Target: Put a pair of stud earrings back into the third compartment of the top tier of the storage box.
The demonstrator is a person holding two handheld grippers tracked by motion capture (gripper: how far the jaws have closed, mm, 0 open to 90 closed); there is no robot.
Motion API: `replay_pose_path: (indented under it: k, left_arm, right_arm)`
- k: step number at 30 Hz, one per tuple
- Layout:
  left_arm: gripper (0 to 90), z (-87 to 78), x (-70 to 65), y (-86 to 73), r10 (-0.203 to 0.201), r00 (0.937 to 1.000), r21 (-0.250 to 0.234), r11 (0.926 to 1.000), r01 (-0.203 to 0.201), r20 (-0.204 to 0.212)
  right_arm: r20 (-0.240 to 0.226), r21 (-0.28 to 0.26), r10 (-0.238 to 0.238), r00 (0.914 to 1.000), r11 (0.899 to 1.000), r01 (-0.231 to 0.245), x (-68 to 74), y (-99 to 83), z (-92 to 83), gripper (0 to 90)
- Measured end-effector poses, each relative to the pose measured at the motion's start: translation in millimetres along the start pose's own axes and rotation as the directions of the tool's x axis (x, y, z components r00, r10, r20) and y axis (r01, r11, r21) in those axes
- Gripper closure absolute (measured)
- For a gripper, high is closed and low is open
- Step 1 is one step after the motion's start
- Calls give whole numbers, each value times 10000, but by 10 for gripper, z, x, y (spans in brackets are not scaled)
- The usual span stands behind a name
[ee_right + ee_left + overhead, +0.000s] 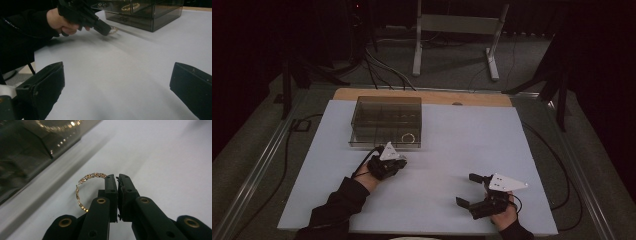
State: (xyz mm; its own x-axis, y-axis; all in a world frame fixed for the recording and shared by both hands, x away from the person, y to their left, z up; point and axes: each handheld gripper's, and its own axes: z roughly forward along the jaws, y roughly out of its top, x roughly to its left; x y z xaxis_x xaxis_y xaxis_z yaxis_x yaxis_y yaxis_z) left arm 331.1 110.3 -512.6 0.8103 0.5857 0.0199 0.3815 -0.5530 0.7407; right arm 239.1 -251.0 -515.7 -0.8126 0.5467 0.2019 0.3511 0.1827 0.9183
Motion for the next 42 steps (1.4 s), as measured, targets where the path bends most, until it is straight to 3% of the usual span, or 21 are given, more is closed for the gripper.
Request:
replay_pose_path:
  k: [8,18,32,42]
  left_arm:
    - [882,-202,-6,53,38,10000,-298,9995,-35,87]
    - [882,-409,-51,182,359,9992,-562,9978,-348,194]
    - [882,-519,-22,375,631,9976,-747,9953,-608,286]
    - [882,-588,80,524,515,9980,-938,9944,-478,377]
  right_arm:
    - [-1,23,40,10000,10000,-40,-4,-2,4,0]
    - [-8,25,50,10000,10000,-50,-4,-1,9,0]
    - [-6,-9,34,10000,10000,-34,-1,0,5,0]
    - [-11,-3,63,10000,10000,-63,-7,-1,11,0]
